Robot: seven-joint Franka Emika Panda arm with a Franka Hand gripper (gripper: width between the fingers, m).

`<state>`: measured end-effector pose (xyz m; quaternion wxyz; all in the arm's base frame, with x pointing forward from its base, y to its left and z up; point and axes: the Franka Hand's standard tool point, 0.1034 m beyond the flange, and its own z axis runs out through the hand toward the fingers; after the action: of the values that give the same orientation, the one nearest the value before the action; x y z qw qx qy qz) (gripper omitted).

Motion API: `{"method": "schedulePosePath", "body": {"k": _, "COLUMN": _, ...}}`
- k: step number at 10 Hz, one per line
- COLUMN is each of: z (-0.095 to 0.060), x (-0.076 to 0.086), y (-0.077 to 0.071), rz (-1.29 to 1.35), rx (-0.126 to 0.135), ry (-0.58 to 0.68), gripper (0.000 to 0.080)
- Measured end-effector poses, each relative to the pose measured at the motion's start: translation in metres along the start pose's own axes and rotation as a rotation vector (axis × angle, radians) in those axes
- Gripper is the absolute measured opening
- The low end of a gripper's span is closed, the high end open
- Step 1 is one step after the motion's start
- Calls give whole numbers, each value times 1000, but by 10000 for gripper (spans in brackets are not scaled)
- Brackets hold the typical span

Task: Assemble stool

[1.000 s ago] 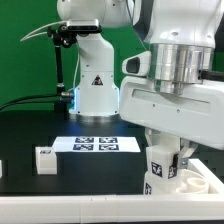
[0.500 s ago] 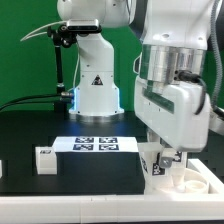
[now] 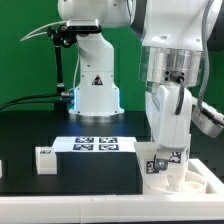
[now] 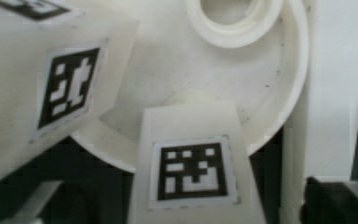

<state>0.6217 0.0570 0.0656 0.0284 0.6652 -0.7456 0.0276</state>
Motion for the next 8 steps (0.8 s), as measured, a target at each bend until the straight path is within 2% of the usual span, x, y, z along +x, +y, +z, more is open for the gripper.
{"method": "schedulePosePath", "body": {"k": 1, "z": -1, "x": 0, "y": 0, "rz": -1, "rx": 2, "ry": -2, "gripper": 632}}
{"method": "schedulePosePath", "body": {"k": 2, "z": -20, "x": 1, "y": -5, "rz": -35, "rx": 34, "ry": -34, "gripper": 644}}
{"method": "schedulePosePath", "body": {"k": 3, "z": -40, "x": 8, "y": -1, "rz": -76, "rx": 60, "ry": -66, "gripper": 644}}
{"method": "schedulePosePath", "body": {"k": 4, "z": -54, "x": 17, "y": 7, "rz": -97, "rx": 66, "ry": -79, "gripper": 649}}
{"method": "schedulePosePath", "body": {"k": 8, "z": -52, "x": 17, "y": 11, "rz": -95, "rx": 59, "ry": -82, "gripper": 649}}
